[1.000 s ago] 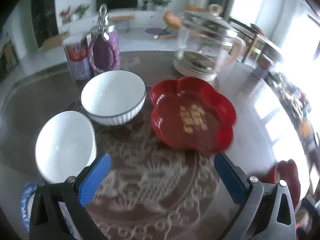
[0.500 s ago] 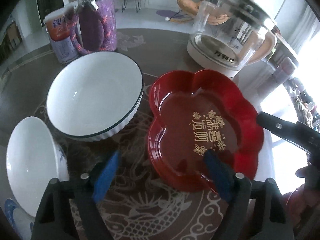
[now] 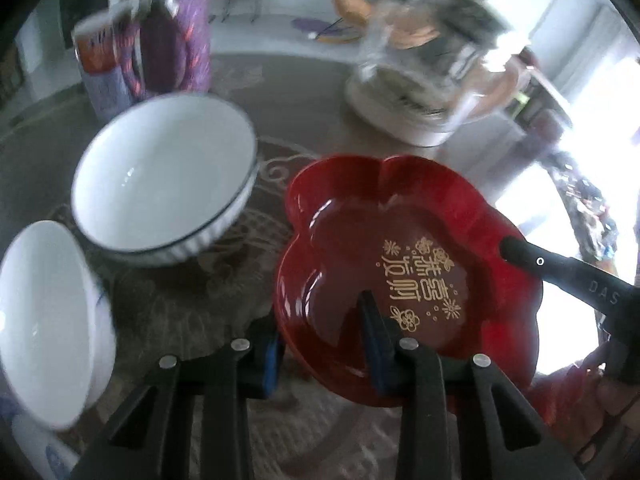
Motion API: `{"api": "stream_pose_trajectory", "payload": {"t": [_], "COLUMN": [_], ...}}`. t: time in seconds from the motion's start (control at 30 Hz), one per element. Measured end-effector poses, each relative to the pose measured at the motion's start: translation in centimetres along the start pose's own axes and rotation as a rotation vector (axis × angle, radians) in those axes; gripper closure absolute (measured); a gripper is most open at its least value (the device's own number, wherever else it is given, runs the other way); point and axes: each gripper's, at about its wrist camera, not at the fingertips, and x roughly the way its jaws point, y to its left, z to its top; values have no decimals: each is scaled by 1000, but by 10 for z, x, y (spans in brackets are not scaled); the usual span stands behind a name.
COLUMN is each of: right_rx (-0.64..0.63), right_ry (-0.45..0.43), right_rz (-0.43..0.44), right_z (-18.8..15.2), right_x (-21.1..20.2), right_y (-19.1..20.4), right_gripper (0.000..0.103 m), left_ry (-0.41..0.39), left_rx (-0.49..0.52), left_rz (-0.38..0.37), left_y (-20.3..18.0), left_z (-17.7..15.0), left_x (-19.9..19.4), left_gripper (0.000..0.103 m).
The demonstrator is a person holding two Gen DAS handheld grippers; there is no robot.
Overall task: Organize plates and bowls
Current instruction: 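Carry the third red plate onto the other red plates and release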
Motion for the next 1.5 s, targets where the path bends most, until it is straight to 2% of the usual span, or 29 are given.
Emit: {"api": "stream_pose_trajectory", "payload": {"t": [0.1,0.23,0.33,0.43,0.57,0.73,0.93,1.1,1.2,1.27,1.3,1.33,1.37,1.4,1.43,1.5], "right_rx": [-9,24,55,93,163,239,240,218,218,227,237,247,254,253,249,238], "right_ry": [-60,-118,-140,-156,-155,-166,-197,-212,-218,-258,-287,-319,-370,-400,-426,-471], "right_rz": [9,12,-14,-57,-93,-109,-152,-204,-237,-275,-280,-280,-278,-278,-278,-275], "right_z": [-17,-50,-82,-119,-152,-190,-216,-226,-228,-229,-229,-229,-228,-228,-226,-222], "right_x": [-51,-113,-151,-177,-187,-188,-187,-188,-189,-199,-207,-215,-230,-239,-248,-266], "right_y": [-7,-29,-52,-78,-109,-135,-136,-125,-124,-124,-125,-125,-124,-122,-120,-115], "right_gripper": [94,94,93,93,92,92,92,89,76,58,53,47,45,44,43,40], "left_ry": [-65,-105,-102,-99,-56,-22,25,21,-1,-16,-33,-54,-81,-119,-155,-219], "left_rx": [68,148,213,282,318,409,462,504,528,507,482,455,425,395,372,328], "left_rz": [-45,-128,-172,-179,-204,-169,-110,-69,-38,-51,-66,-81,-94,-103,-108,-127], "left_y": [-26,-66,-99,-129,-158,-186,-195,-200,-202,-198,-193,-188,-182,-175,-169,-155], "left_z": [-16,-46,-68,-91,-107,-130,-135,-135,-130,-121,-115,-108,-101,-92,-86,-73], "left_x": [-41,-88,-101,-103,-87,-74,-43,-33,-38,-46,-55,-65,-76,-89,-100,-122], "left_gripper": [70,70,70,70,70,70,70,69,67,66,63,51,42,26,16,15]}}
